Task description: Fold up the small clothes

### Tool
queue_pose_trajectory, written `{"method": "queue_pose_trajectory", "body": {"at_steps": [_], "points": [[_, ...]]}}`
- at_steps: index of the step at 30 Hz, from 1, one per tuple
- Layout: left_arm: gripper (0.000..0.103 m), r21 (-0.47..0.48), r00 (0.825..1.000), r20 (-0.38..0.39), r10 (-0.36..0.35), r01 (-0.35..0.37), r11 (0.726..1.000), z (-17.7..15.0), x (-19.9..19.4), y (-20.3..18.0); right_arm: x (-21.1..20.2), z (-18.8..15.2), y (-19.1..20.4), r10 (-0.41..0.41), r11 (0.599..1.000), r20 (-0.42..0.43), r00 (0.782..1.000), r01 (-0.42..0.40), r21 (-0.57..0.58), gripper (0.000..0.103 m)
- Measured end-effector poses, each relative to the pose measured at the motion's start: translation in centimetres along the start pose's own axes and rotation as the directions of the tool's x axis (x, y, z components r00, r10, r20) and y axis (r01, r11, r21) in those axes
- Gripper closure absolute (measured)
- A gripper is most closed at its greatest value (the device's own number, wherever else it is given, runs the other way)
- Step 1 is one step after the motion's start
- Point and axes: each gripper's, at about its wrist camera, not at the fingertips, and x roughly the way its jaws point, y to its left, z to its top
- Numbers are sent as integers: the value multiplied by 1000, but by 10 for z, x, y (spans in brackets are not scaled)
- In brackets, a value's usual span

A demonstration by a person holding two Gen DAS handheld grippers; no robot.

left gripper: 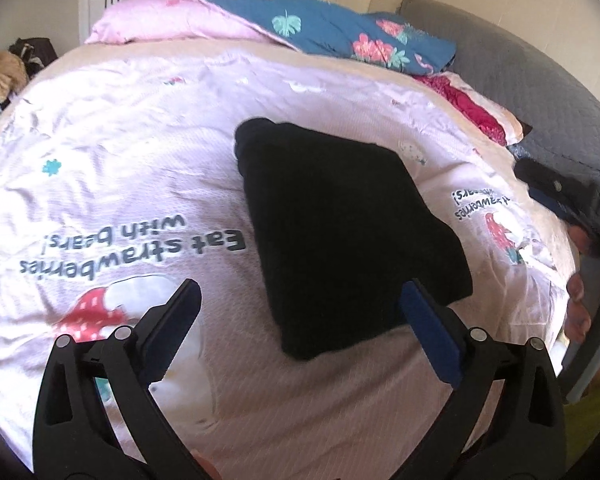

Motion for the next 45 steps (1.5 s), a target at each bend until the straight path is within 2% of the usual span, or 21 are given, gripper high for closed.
{"method": "queue_pose_trajectory", "body": {"at_steps": [3,9,14,19,22,28,37,45], "points": [[9,3,1000,29,6,-6,1000,-11,-15,3,-23,-23,9,-20,999,32,999,21,-28,4],[9,22,998,55,20,-21,1000,-41,-30,12,-43,-73,23,-83,993,56,995,87,-86,4],[9,17,998,54,25,-26,1000,-68,-31,20,-42,-111,29,-79,994,31,996,81,-68,4],[9,22,998,56,26,-27,999,-86,-30,27,-43,-131,36,-98,992,40,994,100,-78,4],[9,21,998,57,23,-24,1000,-88,-30,28,-38,-143,40,-115,988,14,993,116,-99,4],[9,23,998,58,25,-27,999,-89,-31,27,-34,-158,39,-123,988,-12,992,121,-93,4],[9,28,997,42,65,-66,997,-90,-28,26,-35,-158,39,-120,988,-12,993,119,-95,4],[9,22,997,36,71,-72,997,-90,-27,28,-34,-158,39,-127,988,-13,992,125,-94,4]]}}
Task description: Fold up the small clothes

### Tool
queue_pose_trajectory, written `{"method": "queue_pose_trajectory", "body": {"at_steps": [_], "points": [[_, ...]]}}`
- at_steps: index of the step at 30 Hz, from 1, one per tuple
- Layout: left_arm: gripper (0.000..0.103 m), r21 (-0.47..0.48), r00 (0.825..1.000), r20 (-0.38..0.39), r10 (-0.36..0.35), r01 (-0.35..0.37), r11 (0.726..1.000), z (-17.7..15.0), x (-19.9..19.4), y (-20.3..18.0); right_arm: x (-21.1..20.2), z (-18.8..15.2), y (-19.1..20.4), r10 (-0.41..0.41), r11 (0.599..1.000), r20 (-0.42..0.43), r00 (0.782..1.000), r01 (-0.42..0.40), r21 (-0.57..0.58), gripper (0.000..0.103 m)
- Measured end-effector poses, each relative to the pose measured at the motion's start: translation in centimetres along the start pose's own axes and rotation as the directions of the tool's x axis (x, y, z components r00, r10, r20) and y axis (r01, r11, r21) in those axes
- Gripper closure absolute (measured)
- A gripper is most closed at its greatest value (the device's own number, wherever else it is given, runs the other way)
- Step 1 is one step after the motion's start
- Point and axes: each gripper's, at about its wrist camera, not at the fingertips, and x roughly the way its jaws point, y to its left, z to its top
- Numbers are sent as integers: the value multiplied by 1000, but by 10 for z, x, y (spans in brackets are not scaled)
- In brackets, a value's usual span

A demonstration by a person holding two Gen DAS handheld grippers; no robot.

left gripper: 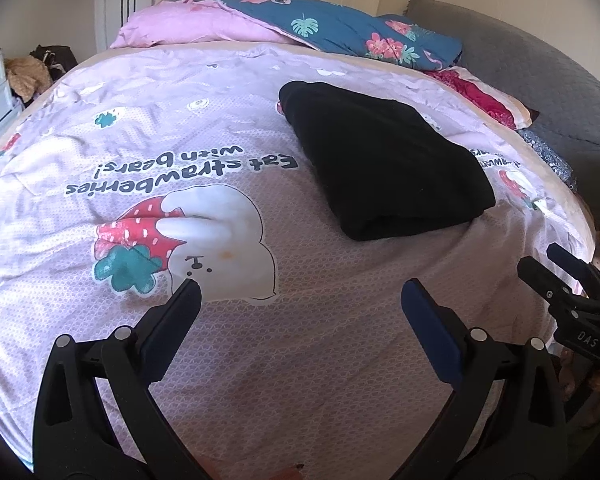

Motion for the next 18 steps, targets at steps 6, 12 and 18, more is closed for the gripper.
{"method": "queue_pose_trajectory", "body": {"at_steps": [6,12,18], "points": [[9,-9,1000,8,-3,3,1000,1,-2,1,-1,0,1,-4,1000,2,1000,4,-5,4],[9,-8,1000,4,-1,1,1000,1,-1,1,-1,0,1,-7,1000,0,1000,7,-5,4],[9,-10,1000,2,1,-1,1000,1,-1,1,-1,-1,1,-6,1000,0,1000,6,-11,4]]}}
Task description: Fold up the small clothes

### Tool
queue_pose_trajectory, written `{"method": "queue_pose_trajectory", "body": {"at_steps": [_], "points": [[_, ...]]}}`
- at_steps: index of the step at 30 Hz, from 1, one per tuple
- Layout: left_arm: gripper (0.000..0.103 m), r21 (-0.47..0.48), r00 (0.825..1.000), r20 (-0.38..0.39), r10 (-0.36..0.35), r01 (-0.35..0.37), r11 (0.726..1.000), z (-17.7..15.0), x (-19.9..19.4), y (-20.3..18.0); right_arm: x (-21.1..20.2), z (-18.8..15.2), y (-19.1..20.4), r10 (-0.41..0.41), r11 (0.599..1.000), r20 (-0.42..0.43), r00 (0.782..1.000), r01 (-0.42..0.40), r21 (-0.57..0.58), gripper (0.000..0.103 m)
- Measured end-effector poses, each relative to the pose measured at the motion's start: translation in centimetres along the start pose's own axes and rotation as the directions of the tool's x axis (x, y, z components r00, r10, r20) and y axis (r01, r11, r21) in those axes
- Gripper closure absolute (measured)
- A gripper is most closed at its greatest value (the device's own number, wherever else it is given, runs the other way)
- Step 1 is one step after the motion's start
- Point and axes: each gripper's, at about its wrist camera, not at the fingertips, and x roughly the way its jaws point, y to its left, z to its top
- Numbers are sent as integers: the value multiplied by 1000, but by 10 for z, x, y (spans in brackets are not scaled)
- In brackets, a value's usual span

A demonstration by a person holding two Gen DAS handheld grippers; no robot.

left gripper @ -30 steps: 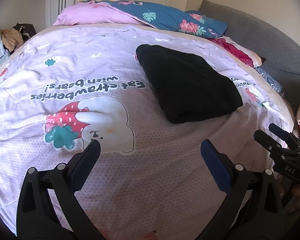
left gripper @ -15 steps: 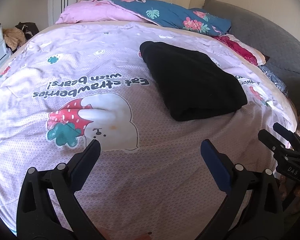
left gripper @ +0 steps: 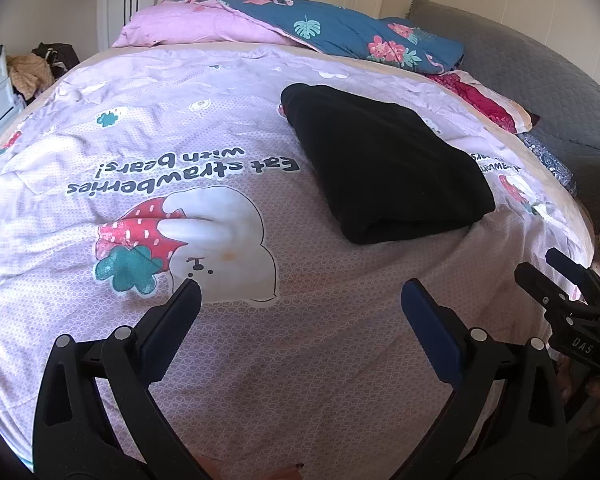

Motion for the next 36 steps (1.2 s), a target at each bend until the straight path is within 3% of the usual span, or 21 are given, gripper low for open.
{"method": "queue_pose_trajectory", "body": {"at_steps": [20,36], "points": [[9,-2,999,-23,37,-37,999,-1,5,0,1,-1,-1,-11,1000,-2,1000,11,-8,4],[9,-9,1000,-27,-13,12,1000,-1,4,1,-5,-2,-11,-55,998,6,998,54,36,4]]}}
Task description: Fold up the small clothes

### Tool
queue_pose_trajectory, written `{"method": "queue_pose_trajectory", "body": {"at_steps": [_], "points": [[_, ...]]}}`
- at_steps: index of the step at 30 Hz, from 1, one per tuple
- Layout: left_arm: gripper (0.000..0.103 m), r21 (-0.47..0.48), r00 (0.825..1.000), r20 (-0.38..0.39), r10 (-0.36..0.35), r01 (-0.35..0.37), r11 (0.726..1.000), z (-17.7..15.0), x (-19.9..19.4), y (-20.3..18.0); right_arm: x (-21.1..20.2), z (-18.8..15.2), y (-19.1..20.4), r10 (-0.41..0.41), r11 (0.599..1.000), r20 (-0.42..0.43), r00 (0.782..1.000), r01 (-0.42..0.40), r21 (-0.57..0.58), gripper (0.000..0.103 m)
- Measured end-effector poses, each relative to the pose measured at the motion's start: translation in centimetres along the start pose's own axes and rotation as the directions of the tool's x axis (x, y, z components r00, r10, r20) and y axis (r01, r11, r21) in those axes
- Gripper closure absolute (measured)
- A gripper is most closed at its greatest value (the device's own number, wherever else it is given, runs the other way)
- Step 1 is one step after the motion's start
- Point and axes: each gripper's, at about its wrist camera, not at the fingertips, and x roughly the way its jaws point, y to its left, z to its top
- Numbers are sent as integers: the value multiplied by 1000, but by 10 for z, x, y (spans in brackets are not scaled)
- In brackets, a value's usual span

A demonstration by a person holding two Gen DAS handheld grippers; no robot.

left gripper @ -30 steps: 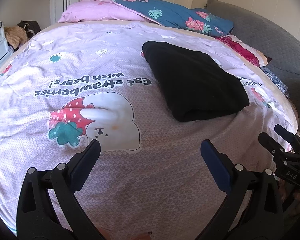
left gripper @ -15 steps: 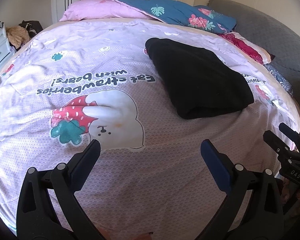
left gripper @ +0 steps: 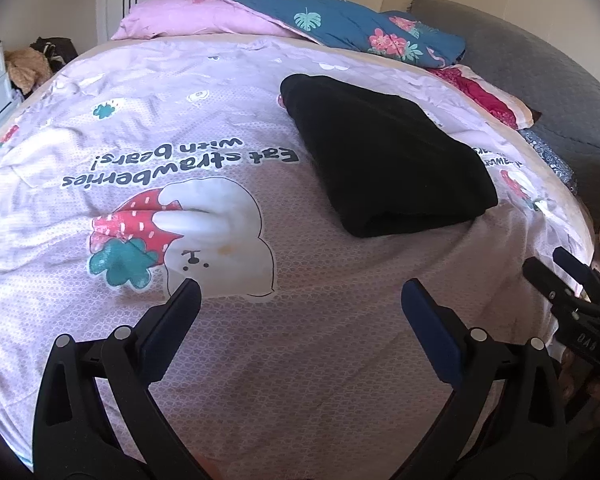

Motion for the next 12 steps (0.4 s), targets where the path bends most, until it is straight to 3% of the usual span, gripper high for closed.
{"method": "queue_pose_trajectory", "body": {"at_steps": [4,6,7,9,11,12], "points": [[9,-59,1000,-17,-23,22,998,9,-3,25,-15,0,-38,-125,985,19,992,122,123,4],[9,-113,999,-33,21,-24,993,20,-5,62,-23,-3,-80,-218,949,-10,976,214,230,4],[9,-137,998,-26,59,-62,989,25,-9,86,-29,-9,-117,-293,906,-44,955,292,306,4],[9,-194,985,-14,170,-169,966,33,-21,145,-39,-27,-181,-443,794,-133,887,457,400,4],[9,-243,961,-32,275,-274,930,39,-29,205,-56,-56,-250,-591,622,-246,768,628,468,4],[9,-266,937,-45,346,-345,900,41,-33,240,-64,-71,-280,-639,540,-301,708,691,480,4]]}}
